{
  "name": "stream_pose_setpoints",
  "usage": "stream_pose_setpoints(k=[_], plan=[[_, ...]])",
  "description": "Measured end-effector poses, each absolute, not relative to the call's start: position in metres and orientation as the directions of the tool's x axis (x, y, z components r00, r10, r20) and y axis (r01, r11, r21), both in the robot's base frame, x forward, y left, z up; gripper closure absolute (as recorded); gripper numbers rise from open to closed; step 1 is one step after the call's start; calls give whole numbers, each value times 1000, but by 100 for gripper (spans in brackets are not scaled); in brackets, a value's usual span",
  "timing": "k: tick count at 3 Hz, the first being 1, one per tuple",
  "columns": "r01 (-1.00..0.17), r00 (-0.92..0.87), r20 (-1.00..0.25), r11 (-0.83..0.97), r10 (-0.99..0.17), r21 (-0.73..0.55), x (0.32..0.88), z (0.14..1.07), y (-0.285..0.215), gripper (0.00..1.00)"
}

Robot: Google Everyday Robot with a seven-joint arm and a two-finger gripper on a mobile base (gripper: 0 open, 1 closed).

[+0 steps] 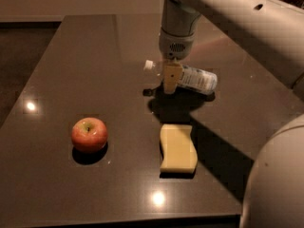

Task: Knock blue plastic bottle over

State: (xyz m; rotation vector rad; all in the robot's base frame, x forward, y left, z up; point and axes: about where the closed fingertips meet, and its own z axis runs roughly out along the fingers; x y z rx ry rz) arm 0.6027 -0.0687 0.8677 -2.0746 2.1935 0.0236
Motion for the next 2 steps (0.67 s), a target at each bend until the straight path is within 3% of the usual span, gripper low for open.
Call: stream_pose_setpoints(k=[1, 2], plan=[[-998, 19, -122, -11, -992, -64, 591, 859, -59, 4], [-998, 23, -124, -15, -992, -66, 592, 858, -58, 0]])
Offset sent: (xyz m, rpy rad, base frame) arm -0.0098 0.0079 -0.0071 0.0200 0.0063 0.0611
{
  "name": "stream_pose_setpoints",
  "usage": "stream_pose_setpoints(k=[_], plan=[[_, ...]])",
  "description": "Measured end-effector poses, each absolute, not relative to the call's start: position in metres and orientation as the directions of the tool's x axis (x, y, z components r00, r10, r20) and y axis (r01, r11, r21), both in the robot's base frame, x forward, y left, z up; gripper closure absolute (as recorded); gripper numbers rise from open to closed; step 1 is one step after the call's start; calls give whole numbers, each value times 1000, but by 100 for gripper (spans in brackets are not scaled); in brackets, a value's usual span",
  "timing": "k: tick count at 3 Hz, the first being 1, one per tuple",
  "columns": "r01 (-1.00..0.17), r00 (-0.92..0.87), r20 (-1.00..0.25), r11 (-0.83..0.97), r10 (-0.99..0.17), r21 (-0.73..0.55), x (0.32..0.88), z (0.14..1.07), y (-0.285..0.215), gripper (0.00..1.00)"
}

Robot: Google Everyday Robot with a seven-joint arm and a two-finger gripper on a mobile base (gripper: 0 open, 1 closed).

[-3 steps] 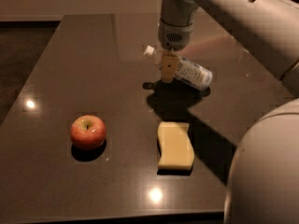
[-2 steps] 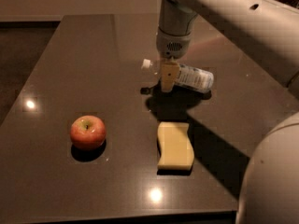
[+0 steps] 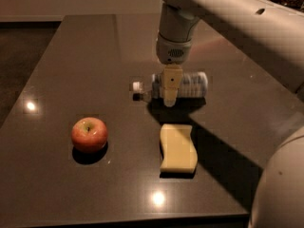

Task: Knock blue plastic bottle over

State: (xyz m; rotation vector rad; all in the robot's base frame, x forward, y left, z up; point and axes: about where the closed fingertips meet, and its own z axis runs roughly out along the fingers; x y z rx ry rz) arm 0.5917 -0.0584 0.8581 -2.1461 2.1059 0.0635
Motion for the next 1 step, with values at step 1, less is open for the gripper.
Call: stream_pose_setpoints(k=[1], plan=[[-998, 23, -124, -15, -992, -66, 592, 858, -58, 0]])
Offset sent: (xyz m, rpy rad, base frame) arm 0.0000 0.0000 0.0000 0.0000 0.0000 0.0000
